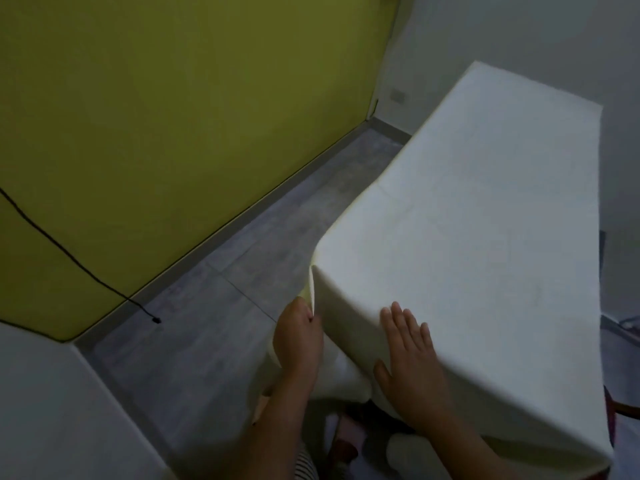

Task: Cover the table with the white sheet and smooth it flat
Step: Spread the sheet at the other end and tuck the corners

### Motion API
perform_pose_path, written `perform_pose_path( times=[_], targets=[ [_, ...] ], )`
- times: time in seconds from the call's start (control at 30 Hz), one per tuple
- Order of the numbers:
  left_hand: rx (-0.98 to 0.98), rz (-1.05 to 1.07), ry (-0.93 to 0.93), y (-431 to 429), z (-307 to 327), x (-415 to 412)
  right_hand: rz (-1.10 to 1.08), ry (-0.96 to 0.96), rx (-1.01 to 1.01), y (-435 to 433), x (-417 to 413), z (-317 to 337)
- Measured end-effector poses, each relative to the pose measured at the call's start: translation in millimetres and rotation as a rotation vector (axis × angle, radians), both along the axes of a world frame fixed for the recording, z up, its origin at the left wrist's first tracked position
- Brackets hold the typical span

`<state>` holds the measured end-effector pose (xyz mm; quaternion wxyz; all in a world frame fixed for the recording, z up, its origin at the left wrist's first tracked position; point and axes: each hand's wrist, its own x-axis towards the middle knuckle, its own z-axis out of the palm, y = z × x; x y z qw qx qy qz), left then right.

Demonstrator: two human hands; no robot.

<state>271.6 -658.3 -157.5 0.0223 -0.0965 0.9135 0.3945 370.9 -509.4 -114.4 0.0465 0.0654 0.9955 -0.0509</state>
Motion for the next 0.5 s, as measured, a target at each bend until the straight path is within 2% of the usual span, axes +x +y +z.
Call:
perform_pose_path(
  times=[0.13, 0.23, 0.37, 0.4, 0.43, 0.5],
  targets=[
    [-0.206, -0.124, -0.091, 1.9, -20.6, -2.9, 0.018, -0.030, -0.021, 1.1, 0.1, -2.9],
    [-0.202, -0.204, -0.203, 9.9, -31.4, -11.2, 0.023, -0.041, -0.030, 1.8, 1.2, 0.1],
    [-0.208, -0.646, -0.545, 6.7, -50.6, 0.1, 0.032, -0.010, -0.087, 0.3, 1.3, 6.4],
    [-0.205, -0.666, -0.569, 1.8, -51.3, 2.6, 0.033, -0.019, -0.098, -0.9, 0.5, 9.7],
    [-0.187, -0.597, -0.513, -3.8, -48.3, 2.3, 0.029, -0.037, -0.112, -2.2, 0.2, 12.7],
    [-0.117, -0.299, -0.310, -17.6, -32.0, -3.6, 0.010, -0.051, -0.125, -4.2, 0.2, 16.1]
  ],
)
